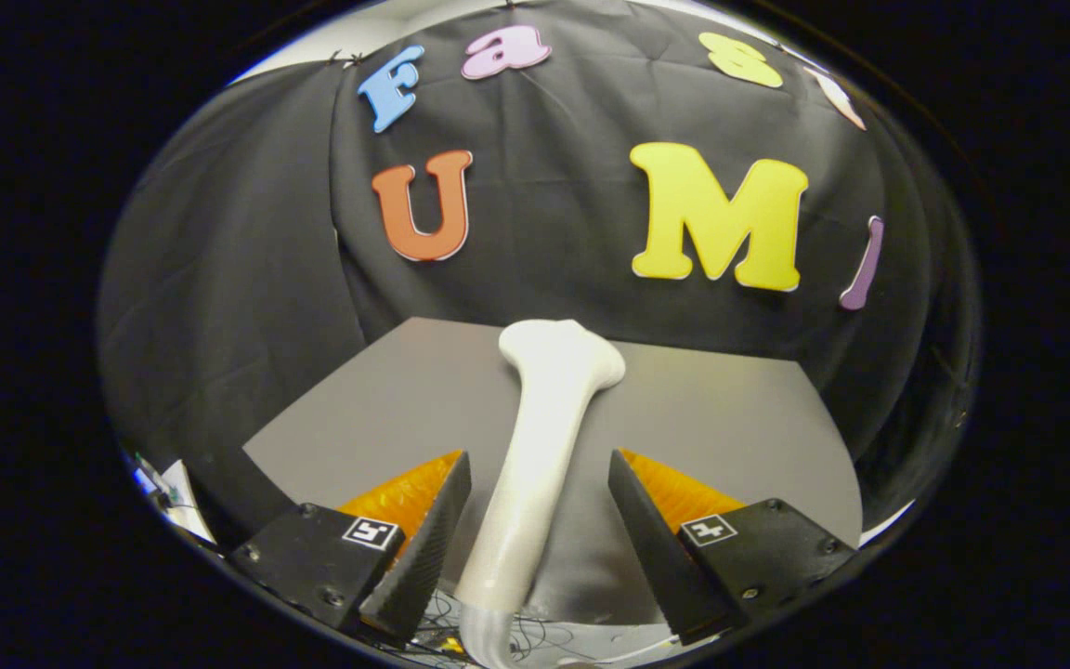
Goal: Iron the clothes twice with a garment steamer, once on the left side and once on the right side.
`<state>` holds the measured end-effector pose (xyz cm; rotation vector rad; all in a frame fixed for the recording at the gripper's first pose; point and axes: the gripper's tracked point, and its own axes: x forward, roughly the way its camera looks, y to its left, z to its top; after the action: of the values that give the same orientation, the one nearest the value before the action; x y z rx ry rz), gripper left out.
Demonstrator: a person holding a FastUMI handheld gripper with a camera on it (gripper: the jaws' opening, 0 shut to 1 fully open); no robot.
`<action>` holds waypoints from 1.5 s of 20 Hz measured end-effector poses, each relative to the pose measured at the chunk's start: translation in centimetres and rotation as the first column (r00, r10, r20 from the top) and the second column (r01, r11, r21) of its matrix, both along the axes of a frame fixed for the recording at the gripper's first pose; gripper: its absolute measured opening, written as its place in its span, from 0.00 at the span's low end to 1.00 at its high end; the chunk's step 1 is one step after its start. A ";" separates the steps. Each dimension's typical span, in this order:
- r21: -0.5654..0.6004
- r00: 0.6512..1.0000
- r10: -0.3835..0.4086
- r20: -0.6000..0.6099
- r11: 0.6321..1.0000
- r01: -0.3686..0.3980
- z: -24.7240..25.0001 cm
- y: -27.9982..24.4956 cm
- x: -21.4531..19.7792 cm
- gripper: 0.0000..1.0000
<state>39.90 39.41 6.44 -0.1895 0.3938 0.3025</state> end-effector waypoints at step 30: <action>0.277 0.864 -0.196 0.464 0.958 0.068 22.1 -22.9 -21.8 0.40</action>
<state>18.07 16.51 28.49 0.0168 -0.1386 0.1555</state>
